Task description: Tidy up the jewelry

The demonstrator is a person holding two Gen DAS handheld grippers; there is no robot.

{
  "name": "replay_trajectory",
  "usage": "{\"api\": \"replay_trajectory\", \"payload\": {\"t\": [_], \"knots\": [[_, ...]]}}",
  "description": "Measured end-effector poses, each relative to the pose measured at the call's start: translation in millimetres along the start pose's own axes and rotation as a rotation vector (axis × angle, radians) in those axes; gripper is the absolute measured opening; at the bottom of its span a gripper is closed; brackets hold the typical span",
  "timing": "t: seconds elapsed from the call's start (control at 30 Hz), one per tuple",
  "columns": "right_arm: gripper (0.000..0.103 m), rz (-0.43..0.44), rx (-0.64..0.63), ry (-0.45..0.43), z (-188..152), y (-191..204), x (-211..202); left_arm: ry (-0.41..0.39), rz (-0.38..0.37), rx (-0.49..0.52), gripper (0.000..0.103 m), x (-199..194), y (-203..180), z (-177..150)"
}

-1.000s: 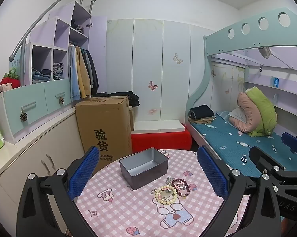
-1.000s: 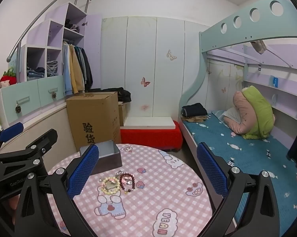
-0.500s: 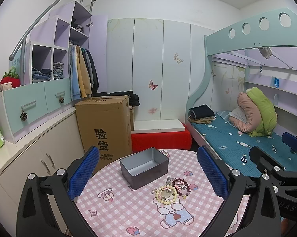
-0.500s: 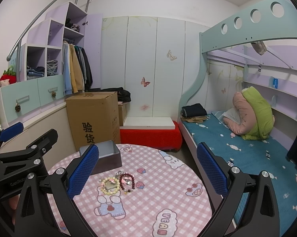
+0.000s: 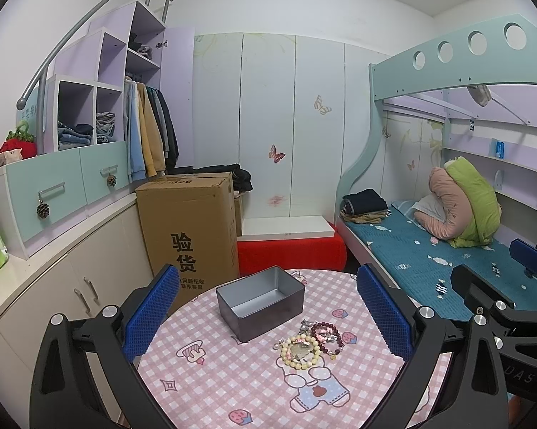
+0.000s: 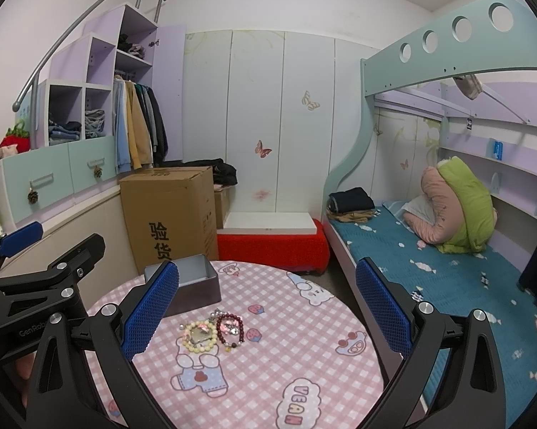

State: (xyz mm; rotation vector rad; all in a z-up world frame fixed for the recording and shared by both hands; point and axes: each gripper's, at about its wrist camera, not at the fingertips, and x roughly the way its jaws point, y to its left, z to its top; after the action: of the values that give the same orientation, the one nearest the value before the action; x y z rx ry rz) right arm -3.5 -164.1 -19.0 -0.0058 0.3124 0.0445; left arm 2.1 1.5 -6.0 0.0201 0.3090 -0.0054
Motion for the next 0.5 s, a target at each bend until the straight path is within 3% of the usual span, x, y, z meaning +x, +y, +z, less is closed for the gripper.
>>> {"api": "replay_trajectory", "payload": {"t": [0.5], "knots": [[0.096,0.001,0.001,0.000,-0.1,-0.8,-0.8,0.002,-0.002,0.000,0.097,0.8,0.1,-5.9]]}}
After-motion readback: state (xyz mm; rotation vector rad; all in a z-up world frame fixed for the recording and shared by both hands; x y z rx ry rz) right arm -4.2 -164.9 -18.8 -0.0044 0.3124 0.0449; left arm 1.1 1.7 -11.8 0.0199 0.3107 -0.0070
